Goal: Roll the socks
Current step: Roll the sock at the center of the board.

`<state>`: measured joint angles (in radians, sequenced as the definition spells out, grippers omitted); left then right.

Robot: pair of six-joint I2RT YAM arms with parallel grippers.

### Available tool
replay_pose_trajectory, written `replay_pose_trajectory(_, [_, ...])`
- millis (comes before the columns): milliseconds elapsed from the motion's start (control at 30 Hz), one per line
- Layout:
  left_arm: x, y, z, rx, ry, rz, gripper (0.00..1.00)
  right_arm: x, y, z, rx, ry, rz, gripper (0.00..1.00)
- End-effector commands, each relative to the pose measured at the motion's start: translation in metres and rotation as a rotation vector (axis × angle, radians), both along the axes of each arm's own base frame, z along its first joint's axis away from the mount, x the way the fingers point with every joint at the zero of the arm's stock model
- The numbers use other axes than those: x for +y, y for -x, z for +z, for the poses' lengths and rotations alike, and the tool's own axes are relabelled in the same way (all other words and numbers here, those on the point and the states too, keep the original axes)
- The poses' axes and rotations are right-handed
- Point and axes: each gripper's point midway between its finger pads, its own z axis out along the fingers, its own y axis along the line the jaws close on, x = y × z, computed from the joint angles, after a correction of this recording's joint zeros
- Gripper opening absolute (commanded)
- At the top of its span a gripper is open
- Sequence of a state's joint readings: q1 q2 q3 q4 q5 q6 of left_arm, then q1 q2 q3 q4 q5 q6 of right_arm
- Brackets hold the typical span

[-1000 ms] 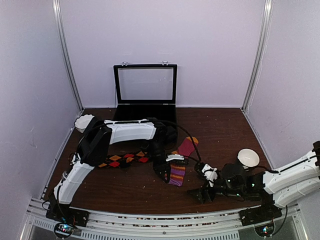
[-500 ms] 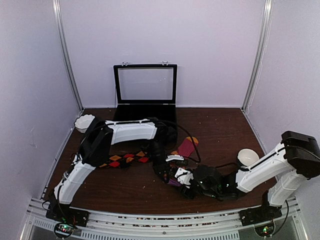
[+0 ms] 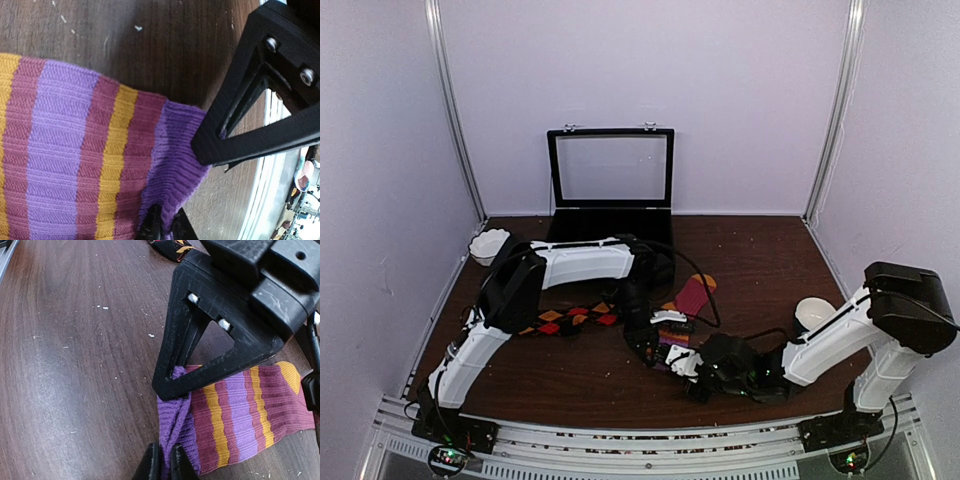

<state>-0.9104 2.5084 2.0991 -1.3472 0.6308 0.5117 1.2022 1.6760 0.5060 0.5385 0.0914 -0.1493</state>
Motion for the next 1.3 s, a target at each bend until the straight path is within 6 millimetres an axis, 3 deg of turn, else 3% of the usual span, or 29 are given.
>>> replay_pose_trajectory(0, [0.009, -0.005, -0.013, -0.021, -0.040, -0.030, 0.11, 0.000, -0.005, 0.001, 0.019, -0.022, -0.007, 0.06])
replay_pose_trajectory(300, [0.015, 0.005, -0.006, 0.009, -0.022, -0.064, 0.18, 0.003, -0.006, -0.004, 0.135, -0.076, -0.003, 0.00])
replay_pose_trajectory(433, [0.018, -0.003, 0.000, -0.052, 0.003, -0.033, 0.41, 0.001, -0.005, -0.007, 0.255, -0.094, -0.010, 0.00])
replay_pose_trajectory(600, [0.029, -0.011, 0.038, -0.133, 0.145, -0.015, 0.55, -0.007, -0.006, -0.019, 0.416, -0.092, -0.064, 0.00])
replay_pose_trajectory(900, [0.048, -0.012, 0.062, -0.275, 0.222, -0.059, 0.57, -0.011, -0.009, -0.042, 0.728, -0.057, -0.137, 0.00])
replay_pose_trajectory(1067, [0.040, -0.032, 0.077, -0.335, 0.269, -0.016, 0.58, -0.021, -0.013, -0.046, 0.758, -0.070, -0.179, 0.00])
replay_pose_trajectory(1167, [0.035, -0.038, 0.086, -0.297, 0.316, 0.050, 0.68, -0.025, -0.015, -0.047, 0.790, -0.090, -0.207, 0.00])
replay_pose_trajectory(1200, [0.035, -0.036, 0.086, -0.294, 0.333, 0.045, 0.81, -0.025, -0.015, -0.048, 0.810, -0.099, -0.219, 0.00])
replay_pose_trajectory(1267, [0.035, -0.031, 0.084, -0.332, 0.361, 0.012, 0.86, -0.026, -0.015, -0.048, 0.862, -0.122, -0.234, 0.00])
